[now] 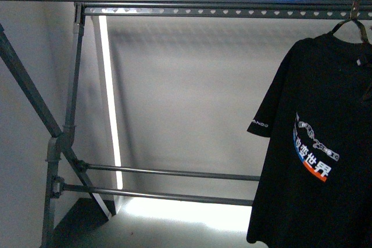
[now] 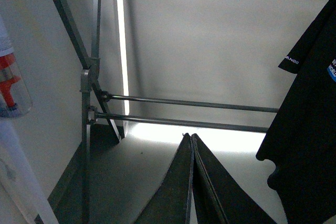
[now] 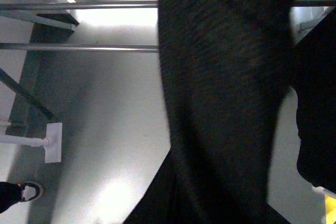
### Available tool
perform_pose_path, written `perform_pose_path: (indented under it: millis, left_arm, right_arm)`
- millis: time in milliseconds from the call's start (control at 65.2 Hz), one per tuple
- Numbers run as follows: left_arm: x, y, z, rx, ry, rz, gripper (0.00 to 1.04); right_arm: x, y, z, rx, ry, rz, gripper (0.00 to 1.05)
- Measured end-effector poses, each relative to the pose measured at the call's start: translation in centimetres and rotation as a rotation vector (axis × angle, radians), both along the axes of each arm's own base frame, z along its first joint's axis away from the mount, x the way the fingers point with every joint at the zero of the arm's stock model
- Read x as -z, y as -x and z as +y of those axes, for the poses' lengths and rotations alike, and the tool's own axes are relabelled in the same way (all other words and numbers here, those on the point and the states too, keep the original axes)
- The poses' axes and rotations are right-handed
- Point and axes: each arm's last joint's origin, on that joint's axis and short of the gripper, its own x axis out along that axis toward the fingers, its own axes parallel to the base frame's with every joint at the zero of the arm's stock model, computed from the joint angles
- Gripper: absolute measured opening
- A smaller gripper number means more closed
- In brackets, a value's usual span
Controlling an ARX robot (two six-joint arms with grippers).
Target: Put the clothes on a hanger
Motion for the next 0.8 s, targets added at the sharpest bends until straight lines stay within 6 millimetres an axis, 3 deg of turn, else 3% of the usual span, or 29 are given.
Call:
perform_pose_path:
  millis: [107,153,245,353,414,460,521,629,690,797]
  left_arm:
    - [0.0,0.3,0.0,0.0,0.0,-0.003,0.04]
    - [0.0,0.4,0.0,0.0,0.0,-0.004,0.04]
    - [0.0,0.6,0.0,0.0,0.0,-0.002,0.04]
    - [0.0,0.9,0.0,0.001,0.0,-0.003,0.04]
    - [0.0,1.0,0.0,0.001,0.0,-0.002,0.04]
    - [0.1,1.3,0.0,0.0,0.0,-0.001,0.04]
    - [0.5,1.8,0.0,0.002,0.0,0.03,0.04]
    - [0.3,2.2,0.0,0.002,0.0,0.005,0.04]
    - [0.3,2.2,0.0,0.002,0.0,0.004,0.04]
    - [0.3,2.2,0.0,0.002,0.0,0.005,0.04]
  right_arm:
    - [0.0,0.8,-0.3,-0.022,-0.049,-0.061,0.32]
    - [-0.3,1.7,-0.4,-0.027,-0.09,-0.13,0.44]
    - [-1.0,3.4,-0.3,-0.049,-0.121,-0.206,0.58]
    - [-3.6,9.2,0.4,-0.08,-0.143,-0.399,0.84]
    - [-4.8,14.3,1.1,-0.078,-0.128,-0.564,0.99]
    - [-4.6,18.8,1.7,-0.069,-0.103,-0.683,0.97]
    - [-3.6,22.9,2.4,-0.056,-0.087,-0.752,0.97]
    - [0.3,29.8,3.4,0.021,-0.104,-0.796,0.97]
    - [2.6,33.0,4.1,0.069,-0.118,-0.81,0.97]
    - [4.9,36.0,6.1,0.131,0.029,-0.8,0.78]
